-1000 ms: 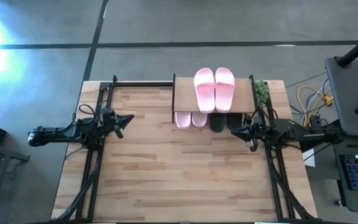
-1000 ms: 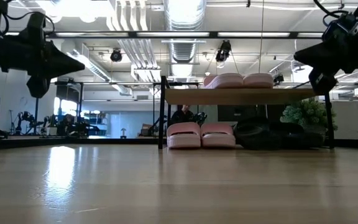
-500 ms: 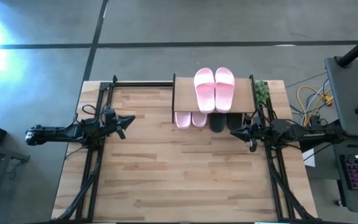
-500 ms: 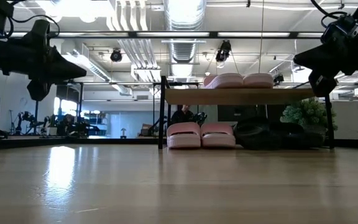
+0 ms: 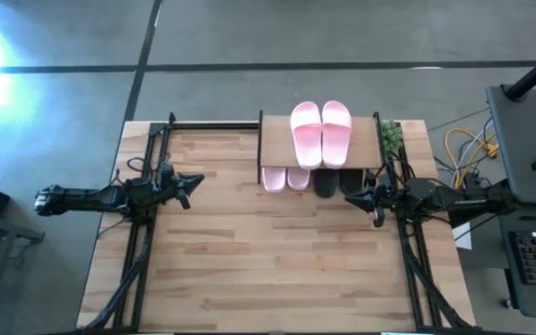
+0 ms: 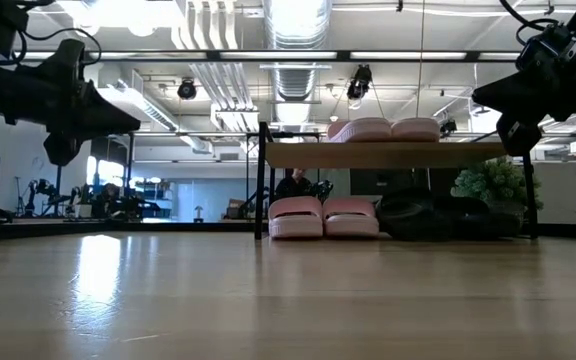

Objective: Pick and place slides into the shelf
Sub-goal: Return to Home Position

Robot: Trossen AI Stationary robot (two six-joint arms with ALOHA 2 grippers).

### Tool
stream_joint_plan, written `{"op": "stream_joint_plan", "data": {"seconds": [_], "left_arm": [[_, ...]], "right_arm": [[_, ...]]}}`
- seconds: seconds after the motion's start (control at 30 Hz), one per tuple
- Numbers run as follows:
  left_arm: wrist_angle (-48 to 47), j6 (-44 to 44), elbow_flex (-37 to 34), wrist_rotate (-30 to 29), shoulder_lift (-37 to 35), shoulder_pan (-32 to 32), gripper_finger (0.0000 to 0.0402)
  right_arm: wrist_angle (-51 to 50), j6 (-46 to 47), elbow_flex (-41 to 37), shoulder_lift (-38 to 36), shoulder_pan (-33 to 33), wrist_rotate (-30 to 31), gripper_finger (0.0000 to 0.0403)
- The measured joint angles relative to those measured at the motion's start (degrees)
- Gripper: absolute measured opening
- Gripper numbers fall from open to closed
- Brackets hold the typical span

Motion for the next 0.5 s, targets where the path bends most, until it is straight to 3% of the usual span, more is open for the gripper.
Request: {"op": "stream_joint_plan", "data": {"seconds": [0.5], "left_arm": [[0.0,0.0,0.0,0.0,1.9,0.0,0.0000]], "right_arm": [[0.0,0.1,0.0,0.0,0.0,0.0,0.0013]]}}
